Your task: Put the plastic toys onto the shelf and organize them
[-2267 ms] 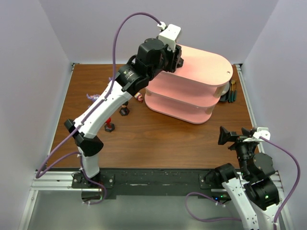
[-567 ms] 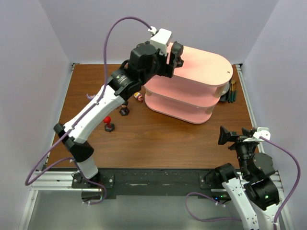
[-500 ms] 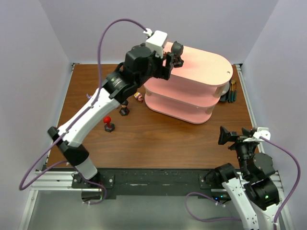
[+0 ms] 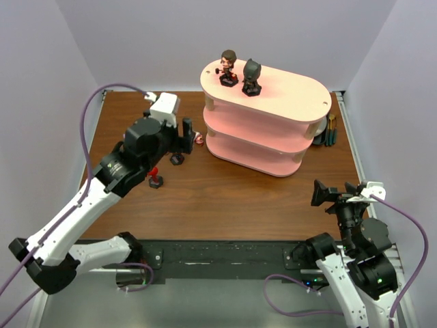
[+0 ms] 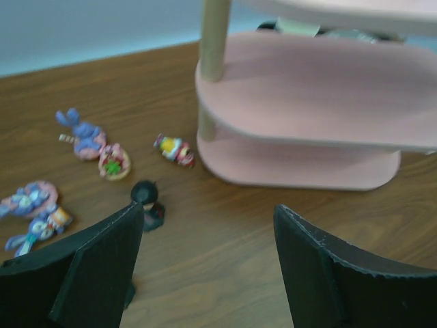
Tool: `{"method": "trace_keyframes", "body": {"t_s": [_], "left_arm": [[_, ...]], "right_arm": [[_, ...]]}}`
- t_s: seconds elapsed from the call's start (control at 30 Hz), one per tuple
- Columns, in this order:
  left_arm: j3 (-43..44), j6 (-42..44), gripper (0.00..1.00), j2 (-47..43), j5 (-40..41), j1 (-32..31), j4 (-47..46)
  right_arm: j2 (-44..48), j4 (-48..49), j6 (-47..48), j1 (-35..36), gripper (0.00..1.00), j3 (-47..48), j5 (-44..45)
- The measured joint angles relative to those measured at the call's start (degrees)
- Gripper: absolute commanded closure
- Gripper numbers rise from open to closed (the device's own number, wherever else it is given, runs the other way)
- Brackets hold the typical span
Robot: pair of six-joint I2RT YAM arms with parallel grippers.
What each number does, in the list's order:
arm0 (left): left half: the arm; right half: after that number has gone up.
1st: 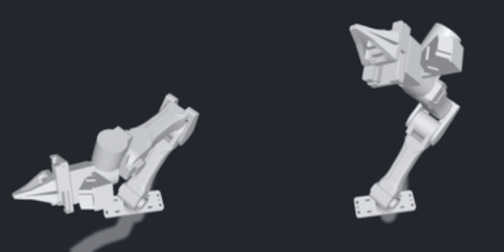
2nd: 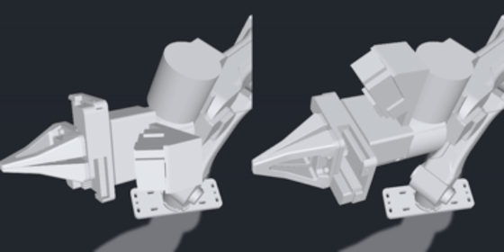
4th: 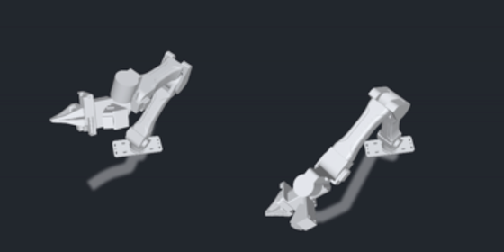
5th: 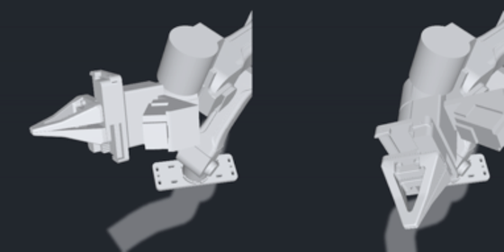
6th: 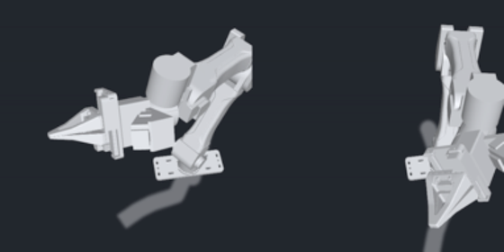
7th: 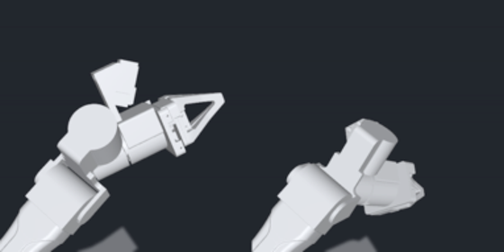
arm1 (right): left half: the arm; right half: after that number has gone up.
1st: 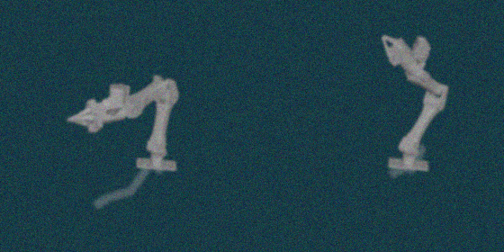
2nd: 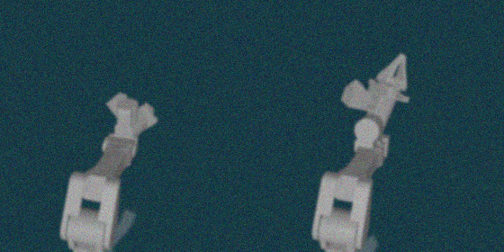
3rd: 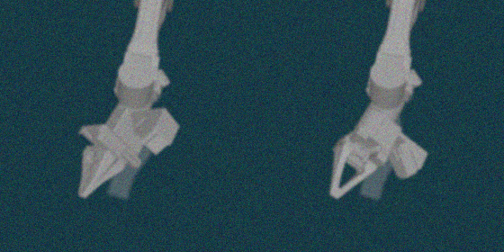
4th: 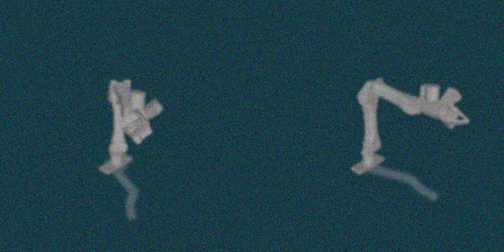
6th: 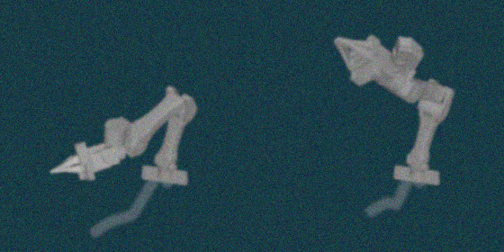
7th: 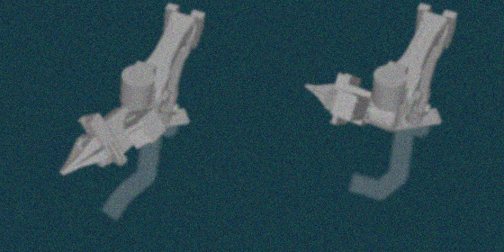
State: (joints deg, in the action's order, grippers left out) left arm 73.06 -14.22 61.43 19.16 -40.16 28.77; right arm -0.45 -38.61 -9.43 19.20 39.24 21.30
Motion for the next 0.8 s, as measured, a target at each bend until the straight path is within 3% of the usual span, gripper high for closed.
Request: {"method": "trace_keyframes", "body": {"t_s": [0.3,0.8], "left_arm": [[-21.51,-3.37,0.18,-9.75,-0.57,10.67,2.51],[-35.06,-4.11,0.19,-12.0,-11.13,28.11,-2.47]], "right_arm": [[0.0,0.0,-0.02,-0.02,0.01,0.0,0.07],[0.0,-0.17,-0.02,-0.02,0.01,0.0,0.02]]}}
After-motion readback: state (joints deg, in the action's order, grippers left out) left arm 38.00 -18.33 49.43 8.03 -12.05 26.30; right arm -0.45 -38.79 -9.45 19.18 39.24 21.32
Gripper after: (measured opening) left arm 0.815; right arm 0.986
